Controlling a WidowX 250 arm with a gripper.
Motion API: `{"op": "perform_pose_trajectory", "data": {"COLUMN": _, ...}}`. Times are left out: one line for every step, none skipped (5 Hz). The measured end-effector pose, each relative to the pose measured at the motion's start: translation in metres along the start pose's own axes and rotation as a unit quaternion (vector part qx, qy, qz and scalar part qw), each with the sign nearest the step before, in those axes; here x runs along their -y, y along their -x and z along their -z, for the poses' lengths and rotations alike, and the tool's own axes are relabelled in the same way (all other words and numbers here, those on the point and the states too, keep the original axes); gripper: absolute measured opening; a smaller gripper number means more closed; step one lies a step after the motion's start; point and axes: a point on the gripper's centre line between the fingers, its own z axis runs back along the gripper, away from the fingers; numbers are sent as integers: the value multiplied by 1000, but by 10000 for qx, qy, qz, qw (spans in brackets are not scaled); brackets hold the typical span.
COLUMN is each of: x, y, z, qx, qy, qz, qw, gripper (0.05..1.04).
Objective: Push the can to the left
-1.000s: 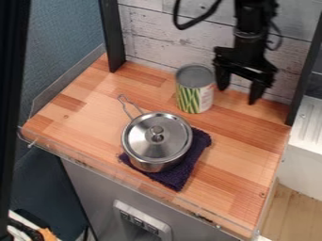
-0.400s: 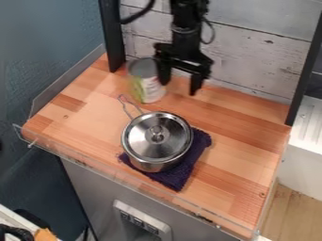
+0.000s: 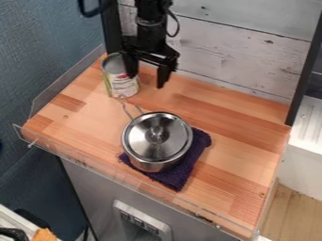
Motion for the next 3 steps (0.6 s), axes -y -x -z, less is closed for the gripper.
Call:
{"op": "perform_pose_trajectory", "data": {"x": -11, "y": 8, "z": -2, "qx": -56, "qy": 108, "qz": -118, "qw": 9999, "gripper": 1000}}
{"op": "perform_pose_trajectory", "data": {"x": 3, "y": 18, "z": -20, "qx": -67, "qy": 469, "qz": 181, "qw": 9987, "gripper": 1000}}
{"op": "perform_pose_trajectory", "data": {"x": 20, "y": 29, "z": -43, "qx": -37, "qy": 609, "qz": 624, "qw": 9962, "gripper": 1000}}
